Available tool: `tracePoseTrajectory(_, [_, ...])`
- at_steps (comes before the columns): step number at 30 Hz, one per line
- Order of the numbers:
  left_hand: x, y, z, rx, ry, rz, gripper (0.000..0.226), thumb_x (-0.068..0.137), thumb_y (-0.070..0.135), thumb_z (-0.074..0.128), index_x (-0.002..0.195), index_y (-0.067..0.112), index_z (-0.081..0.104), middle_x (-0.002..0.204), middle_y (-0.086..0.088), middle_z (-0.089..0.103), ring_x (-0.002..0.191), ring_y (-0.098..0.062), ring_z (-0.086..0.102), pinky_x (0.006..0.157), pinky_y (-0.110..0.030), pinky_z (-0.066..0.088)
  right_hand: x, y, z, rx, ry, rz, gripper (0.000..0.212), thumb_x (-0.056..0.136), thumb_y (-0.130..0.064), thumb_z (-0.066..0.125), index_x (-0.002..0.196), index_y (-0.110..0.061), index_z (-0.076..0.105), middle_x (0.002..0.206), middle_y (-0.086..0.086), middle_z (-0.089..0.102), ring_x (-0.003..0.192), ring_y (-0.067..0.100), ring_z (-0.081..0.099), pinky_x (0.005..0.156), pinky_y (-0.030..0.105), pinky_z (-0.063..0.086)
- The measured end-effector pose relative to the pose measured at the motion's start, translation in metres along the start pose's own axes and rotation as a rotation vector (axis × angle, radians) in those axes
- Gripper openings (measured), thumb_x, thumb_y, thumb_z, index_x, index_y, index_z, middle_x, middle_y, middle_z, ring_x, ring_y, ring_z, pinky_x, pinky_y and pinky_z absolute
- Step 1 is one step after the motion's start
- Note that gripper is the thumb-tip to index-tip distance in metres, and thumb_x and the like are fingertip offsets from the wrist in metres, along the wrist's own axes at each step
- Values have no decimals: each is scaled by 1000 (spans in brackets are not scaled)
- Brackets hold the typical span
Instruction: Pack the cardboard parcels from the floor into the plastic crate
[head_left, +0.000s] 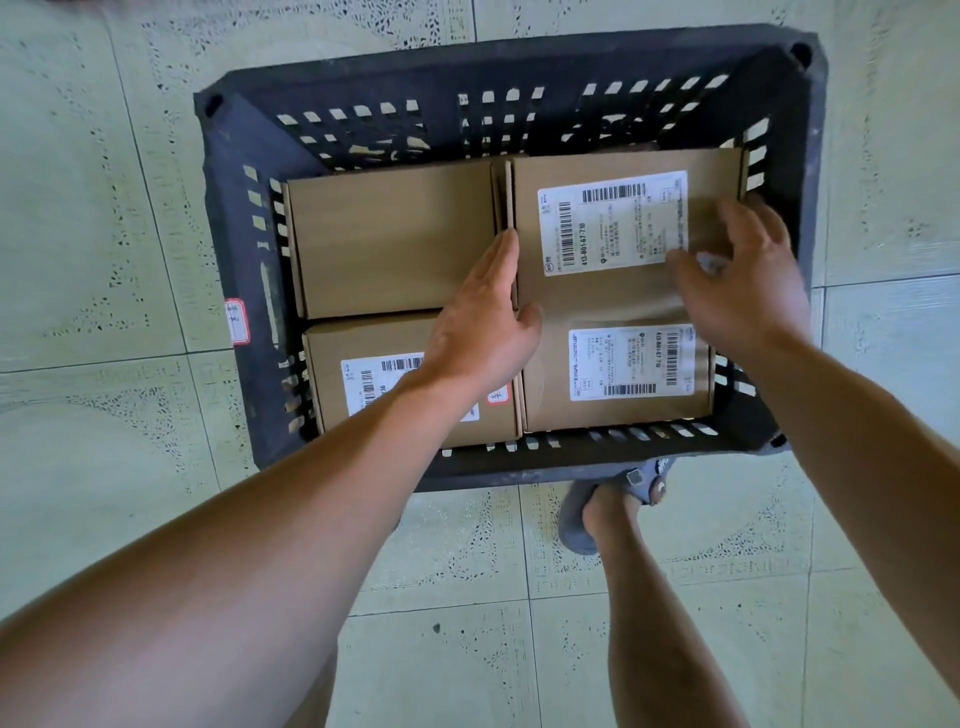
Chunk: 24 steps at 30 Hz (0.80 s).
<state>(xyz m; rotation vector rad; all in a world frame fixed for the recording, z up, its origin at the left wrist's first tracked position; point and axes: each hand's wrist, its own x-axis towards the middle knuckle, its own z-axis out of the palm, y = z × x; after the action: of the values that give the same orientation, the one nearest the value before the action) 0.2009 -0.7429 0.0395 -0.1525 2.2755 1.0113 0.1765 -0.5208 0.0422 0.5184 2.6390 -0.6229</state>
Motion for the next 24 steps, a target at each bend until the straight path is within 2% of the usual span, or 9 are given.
tracePoseTrajectory(3, [-3, 3, -4, 10, 15, 8, 73, 95, 25, 55, 156, 19, 15, 162, 3, 18, 141, -16, 36, 117, -28, 25, -2, 1, -1, 9, -5, -10, 59, 85, -47, 53, 137, -21, 45, 150, 3, 37, 125, 27, 48, 95, 48, 49])
tracePoseTrajectory(6, [-14, 2, -12, -13, 129, -10, 66, 95, 29, 56, 153, 23, 25, 157, 4, 31, 135, -7, 38, 108, -18, 23, -17, -8, -11, 49, 87, -102, 46, 85, -42, 47, 121, -15, 55, 141, 5, 45, 123, 30, 48, 88, 43, 50])
tracePoseTrajectory(8, [-27, -8, -16, 63, 249, 40, 59, 92, 29, 57, 147, 17, 40, 150, -1, 43, 131, -13, 43, 108, -24, 28, -34, -15, -13, 9, 43, -197, 48, 91, -40, 47, 135, -20, 50, 152, 2, 35, 139, 27, 34, 102, 42, 40])
tracePoseTrajectory(10, [-46, -26, -17, 268, 296, 106, 55, 85, 26, 62, 137, 12, 52, 144, -6, 47, 132, -25, 43, 109, -38, 34, -50, -22, -11, -197, -89, -318, 55, 95, -41, 47, 147, -28, 35, 161, 0, 16, 148, 24, 12, 115, 47, 24])
tracePoseTrajectory(13, [-76, -50, -11, 493, 227, 95, 48, 78, 20, 73, 124, 15, 61, 138, -7, 48, 126, -29, 45, 99, -48, 46, -55, -19, 1, -395, -221, -421, 59, 95, -41, 47, 150, -32, 26, 163, 3, 2, 150, 27, -1, 118, 50, 11])
tracePoseTrajectory(15, [-89, -56, -3, 568, 93, 42, 51, 81, 26, 72, 130, 20, 58, 140, -6, 45, 129, -26, 42, 100, -49, 47, -54, -15, 8, -441, -280, -426, 63, 95, -39, 49, 152, -32, 22, 164, 4, -2, 150, 28, -3, 118, 50, 12])
tracePoseTrajectory(17, [-93, -59, 2, 592, 27, 10, 53, 86, 30, 66, 137, 23, 52, 146, -4, 39, 135, -23, 35, 107, -46, 42, -54, -12, 12, -472, -302, -440, 65, 95, -38, 50, 152, -30, 20, 163, 5, -1, 149, 29, -3, 117, 50, 17])
tracePoseTrajectory(20, [-92, -54, 3, 541, 71, 0, 51, 90, 31, 60, 140, 23, 49, 149, -3, 37, 137, -21, 33, 110, -41, 33, -58, -14, 6, -460, -293, -465, 60, 95, -36, 50, 149, -29, 26, 163, 6, 4, 149, 28, 2, 116, 49, 19])
tracePoseTrajectory(24, [-100, -36, -3, 369, 163, -27, 47, 93, 24, 57, 138, 17, 51, 141, -3, 49, 130, -22, 44, 108, -39, 35, -76, -19, -11, -385, -286, -421, 52, 95, -34, 50, 145, -25, 36, 161, 4, 14, 148, 27, 11, 115, 48, 23])
